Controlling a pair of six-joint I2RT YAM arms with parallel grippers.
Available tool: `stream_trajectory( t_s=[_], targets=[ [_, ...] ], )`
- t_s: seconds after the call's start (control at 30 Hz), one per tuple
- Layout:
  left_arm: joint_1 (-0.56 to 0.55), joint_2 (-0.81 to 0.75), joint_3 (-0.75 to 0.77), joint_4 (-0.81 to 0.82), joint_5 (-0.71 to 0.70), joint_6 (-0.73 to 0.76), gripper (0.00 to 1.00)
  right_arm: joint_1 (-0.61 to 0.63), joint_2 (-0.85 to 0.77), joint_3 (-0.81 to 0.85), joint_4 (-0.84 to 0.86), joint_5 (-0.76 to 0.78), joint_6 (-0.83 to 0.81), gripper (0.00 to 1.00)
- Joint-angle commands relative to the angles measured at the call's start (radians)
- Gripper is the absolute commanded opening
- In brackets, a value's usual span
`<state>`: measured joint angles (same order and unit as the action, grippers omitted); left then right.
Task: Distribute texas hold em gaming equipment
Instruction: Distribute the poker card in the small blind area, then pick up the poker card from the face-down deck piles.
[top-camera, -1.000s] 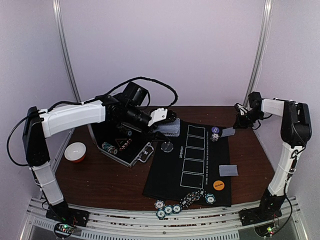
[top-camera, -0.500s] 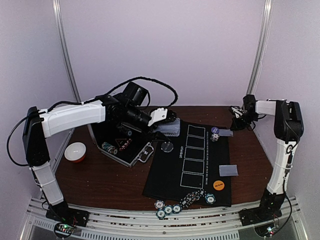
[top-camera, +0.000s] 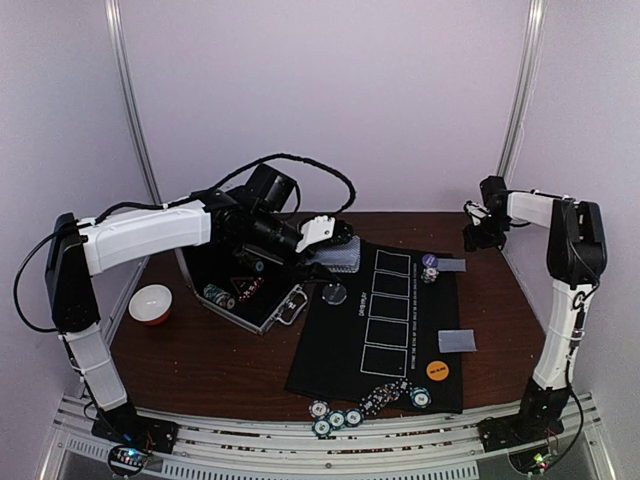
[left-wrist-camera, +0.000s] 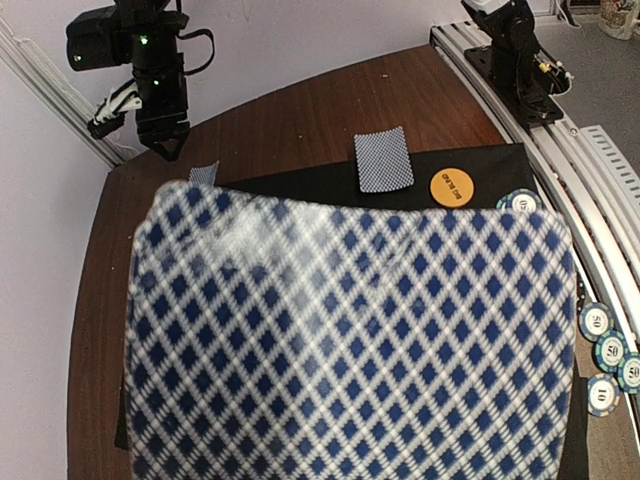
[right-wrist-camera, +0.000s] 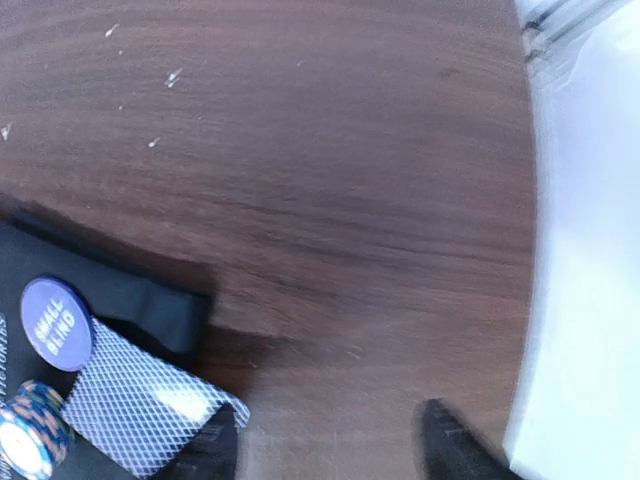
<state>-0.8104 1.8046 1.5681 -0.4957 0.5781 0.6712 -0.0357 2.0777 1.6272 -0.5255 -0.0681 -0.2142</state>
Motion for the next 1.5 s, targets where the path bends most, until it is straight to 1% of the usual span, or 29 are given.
stream_trajectory(
  t_s=[0.0,0.03,0.1,0.13,0.17,0.23,0.27,0.3,0.37,0.4,0.43,0.5,0.6,0.63,0.7,0.8,0.87,0.93,1.03,1.27,1.33,1.47],
  targets=[
    [0.007,-0.024,0.010,0.013,-0.012,0.003,0.58,0.118,-0.179,0.002,-0.047,0.363,0.163,0.92],
    [0.006,-0.024,0.010,0.011,-0.011,0.004,0.58,0.150,-0.225,-0.018,-0.041,0.401,0.199,0.99],
    [0.007,-0.025,0.010,0.008,-0.012,0.004,0.58,0.233,-0.325,-0.060,-0.022,0.422,0.230,1.00],
    [0.007,-0.025,0.010,0.005,-0.012,0.004,0.58,0.268,-0.368,-0.080,-0.019,0.388,0.241,1.00],
    [0.007,-0.026,0.010,0.001,-0.013,0.004,0.58,0.298,-0.411,-0.091,-0.018,0.319,0.244,1.00],
    [0.007,-0.030,0.008,-0.004,-0.018,0.005,0.58,0.346,-0.505,-0.131,0.016,0.069,0.250,1.00],
    [0.007,-0.032,0.004,-0.004,-0.020,0.004,0.58,0.360,-0.554,-0.169,0.060,-0.108,0.259,1.00],
    [0.007,-0.035,0.001,-0.004,-0.023,0.006,0.58,0.369,-0.614,-0.226,0.137,-0.289,0.283,1.00],
    [0.007,-0.040,-0.002,-0.006,-0.027,0.005,0.58,0.384,-0.720,-0.383,0.368,-0.571,0.404,1.00],
    [0.007,-0.043,-0.004,-0.006,-0.027,0.006,0.58,0.395,-0.766,-0.454,0.479,-0.651,0.487,1.00],
    [0.007,-0.045,-0.005,-0.006,-0.028,0.005,0.58,0.409,-0.798,-0.507,0.565,-0.685,0.556,1.00],
    [0.007,-0.049,-0.008,-0.006,-0.030,0.004,0.58,0.446,-0.840,-0.573,0.640,-0.676,0.644,1.00],
    [0.007,-0.054,-0.012,-0.006,-0.031,0.001,0.58,0.538,-0.853,-0.615,0.645,-0.596,0.687,1.00],
    [0.006,-0.056,-0.014,-0.006,-0.033,0.000,0.58,0.568,-0.850,-0.622,0.647,-0.591,0.695,1.00],
    [0.007,-0.058,-0.017,-0.006,-0.035,-0.003,0.58,0.621,-0.846,-0.647,0.705,-0.587,0.735,1.00],
    [0.007,-0.061,-0.023,-0.006,-0.036,-0.006,0.58,0.670,-0.824,-0.648,0.710,-0.536,0.744,1.00],
    [0.007,-0.061,-0.025,-0.006,-0.037,-0.008,0.58,0.706,-0.796,-0.646,0.744,-0.528,0.757,1.00],
    [0.007,-0.062,-0.025,-0.007,-0.037,-0.010,0.58,0.733,-0.765,-0.633,0.731,-0.497,0.741,1.00],
    [0.007,-0.061,-0.024,-0.005,-0.038,-0.009,0.58,0.748,-0.732,-0.617,0.697,-0.451,0.718,1.00],
    [0.006,-0.058,-0.020,-0.004,-0.039,-0.005,0.57,0.768,-0.681,-0.584,0.661,-0.407,0.688,0.98],
    [0.007,-0.055,-0.017,-0.005,-0.039,-0.006,0.57,0.772,-0.671,-0.566,0.640,-0.397,0.681,0.96],
    [0.007,-0.056,-0.020,-0.005,-0.046,-0.005,0.57,0.773,-0.678,-0.537,0.551,-0.365,0.644,0.87]
  ],
)
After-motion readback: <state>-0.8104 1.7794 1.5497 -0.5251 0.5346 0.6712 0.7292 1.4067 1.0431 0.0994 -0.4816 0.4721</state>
